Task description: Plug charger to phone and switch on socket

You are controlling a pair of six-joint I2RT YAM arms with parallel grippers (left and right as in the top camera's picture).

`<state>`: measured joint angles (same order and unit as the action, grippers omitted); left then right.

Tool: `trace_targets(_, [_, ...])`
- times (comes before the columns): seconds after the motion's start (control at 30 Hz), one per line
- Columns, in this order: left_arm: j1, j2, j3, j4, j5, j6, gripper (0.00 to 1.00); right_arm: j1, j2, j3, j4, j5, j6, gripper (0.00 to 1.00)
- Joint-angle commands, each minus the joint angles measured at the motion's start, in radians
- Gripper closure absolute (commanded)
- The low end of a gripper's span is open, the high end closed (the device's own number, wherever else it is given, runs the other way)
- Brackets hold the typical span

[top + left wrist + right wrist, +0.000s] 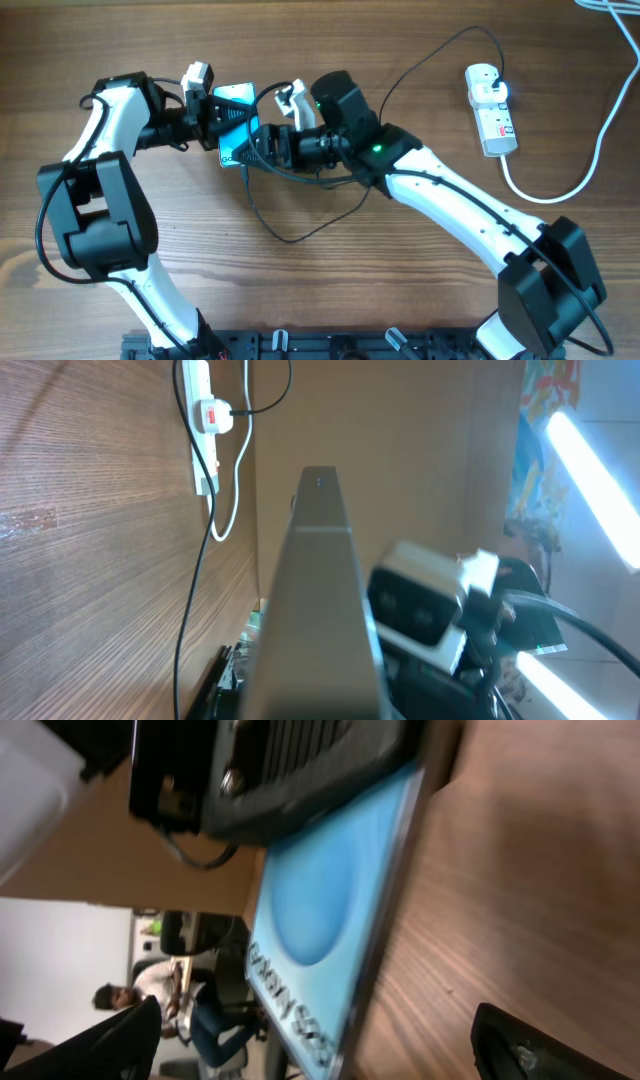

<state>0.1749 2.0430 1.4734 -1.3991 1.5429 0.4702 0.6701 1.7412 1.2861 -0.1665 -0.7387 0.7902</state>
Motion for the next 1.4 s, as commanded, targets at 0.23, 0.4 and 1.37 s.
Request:
trace_targets(0.23, [-0.053,-0.016,-0.001,-0.005,0.028,0.013,0.96,-0.06,0.005,0.019,0.009,-0.153,-0.113,0.37])
trace_targets(0.4, [-0.082,-0.016,-0.001,-0.004,0.028,0.013,0.96,-0.055,0.005,0.019,0.007,-0.162,-0.109,0.67])
trace_targets(1.37, [-0.173,-0.016,-0.001,-0.044,0.029,0.021,0.96,-0.034,0.035,0.016,0.085,-0.298,-0.132,0.84])
